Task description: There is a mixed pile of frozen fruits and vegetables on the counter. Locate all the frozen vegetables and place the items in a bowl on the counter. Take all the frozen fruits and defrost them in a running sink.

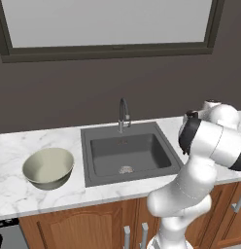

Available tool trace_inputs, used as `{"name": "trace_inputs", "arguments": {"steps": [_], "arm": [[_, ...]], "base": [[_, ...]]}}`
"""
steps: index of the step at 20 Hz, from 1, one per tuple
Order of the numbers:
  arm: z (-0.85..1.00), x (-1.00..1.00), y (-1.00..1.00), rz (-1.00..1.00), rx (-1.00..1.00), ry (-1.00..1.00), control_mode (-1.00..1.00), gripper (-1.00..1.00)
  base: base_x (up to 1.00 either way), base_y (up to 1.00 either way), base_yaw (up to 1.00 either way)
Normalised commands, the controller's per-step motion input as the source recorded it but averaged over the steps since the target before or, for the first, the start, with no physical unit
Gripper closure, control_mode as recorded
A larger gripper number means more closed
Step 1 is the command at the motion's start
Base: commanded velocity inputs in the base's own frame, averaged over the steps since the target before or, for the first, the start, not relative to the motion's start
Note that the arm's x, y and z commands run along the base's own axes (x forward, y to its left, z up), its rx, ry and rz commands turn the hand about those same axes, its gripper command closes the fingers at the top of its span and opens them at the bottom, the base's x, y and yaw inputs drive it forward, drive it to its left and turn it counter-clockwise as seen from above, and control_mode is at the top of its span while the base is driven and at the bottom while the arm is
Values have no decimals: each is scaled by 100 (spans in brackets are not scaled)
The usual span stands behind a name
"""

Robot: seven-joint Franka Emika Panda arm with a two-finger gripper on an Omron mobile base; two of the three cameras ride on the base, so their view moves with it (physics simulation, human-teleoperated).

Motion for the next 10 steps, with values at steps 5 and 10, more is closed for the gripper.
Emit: {"name": "trace_inputs", "arguments": {"steps": [5,10], "arm": [[60,5,94,16,-3,16,-100,100],[21,0,73,22,12,14,-100,100]], "base": [[0,0,0],[0,0,0]]}}
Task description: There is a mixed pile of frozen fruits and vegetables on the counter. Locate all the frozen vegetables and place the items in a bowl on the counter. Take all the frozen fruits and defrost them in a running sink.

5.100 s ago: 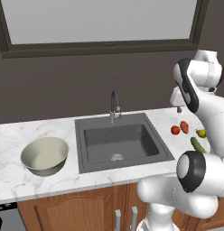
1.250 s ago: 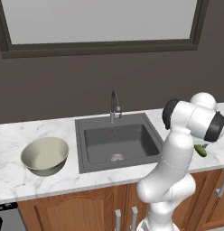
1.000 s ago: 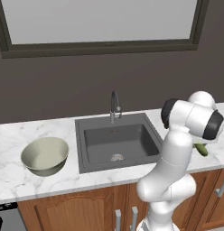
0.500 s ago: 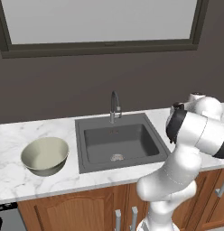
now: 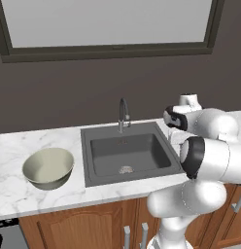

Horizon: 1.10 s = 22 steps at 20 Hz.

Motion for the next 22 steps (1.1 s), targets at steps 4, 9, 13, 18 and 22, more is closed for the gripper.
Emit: {"name": "trace_inputs", "arguments": {"steps": [4,9,13,18,22], "arm": [[14,0,70,22,16,13,-100,100],[7,1,81,21,7,10,-100,100],[0,-4,95,19,1,1,-100,100],[-1,-10,99,19,0,0,-100,100],[-11,-4,99,13,0,-2,-100,100]], "base": [[0,0,0],[0,0,0],[0,0,0],[0,0,0],[0,0,0]]}}
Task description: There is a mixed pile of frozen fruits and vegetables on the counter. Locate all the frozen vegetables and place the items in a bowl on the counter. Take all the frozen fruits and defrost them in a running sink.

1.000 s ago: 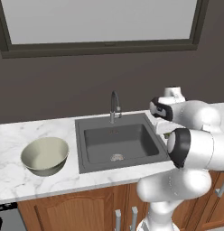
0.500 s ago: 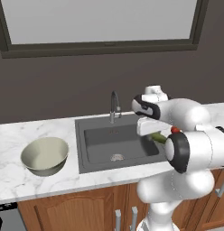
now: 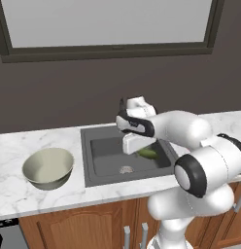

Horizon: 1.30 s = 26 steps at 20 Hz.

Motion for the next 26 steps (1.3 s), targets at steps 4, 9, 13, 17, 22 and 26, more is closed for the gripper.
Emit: {"name": "trace_inputs", "arguments": {"steps": [4,9,13,17,22,26], "arm": [[-2,3,100,12,0,1,-100,100],[23,25,91,7,-5,6,-100,100],[34,36,91,0,-13,0,-100,100],[35,22,97,0,-16,0,-100,100],[11,15,99,-1,-10,1,-100,100],[-6,10,76,-9,1,-5,-100,100]], "base": [[0,0,0],[0,0,0],[0,0,0],[0,0,0],[0,0,0],[0,0,0]]}}
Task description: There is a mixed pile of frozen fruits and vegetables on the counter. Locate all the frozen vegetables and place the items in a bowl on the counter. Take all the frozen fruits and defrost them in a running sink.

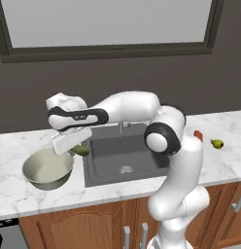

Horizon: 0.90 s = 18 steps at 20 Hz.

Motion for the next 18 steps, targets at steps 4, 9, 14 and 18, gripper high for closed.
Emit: {"name": "trace_inputs", "arguments": {"steps": [4,9,14,18], "arm": [[-7,13,67,-16,6,-18,-100,100],[-12,21,61,-18,8,-20,-100,100],[-29,30,52,-21,9,-16,-100,100],[-43,9,39,-22,4,-7,-100,100]], "base": [[0,0,0],[0,0,0],[0,0,0],[0,0,0]]}}
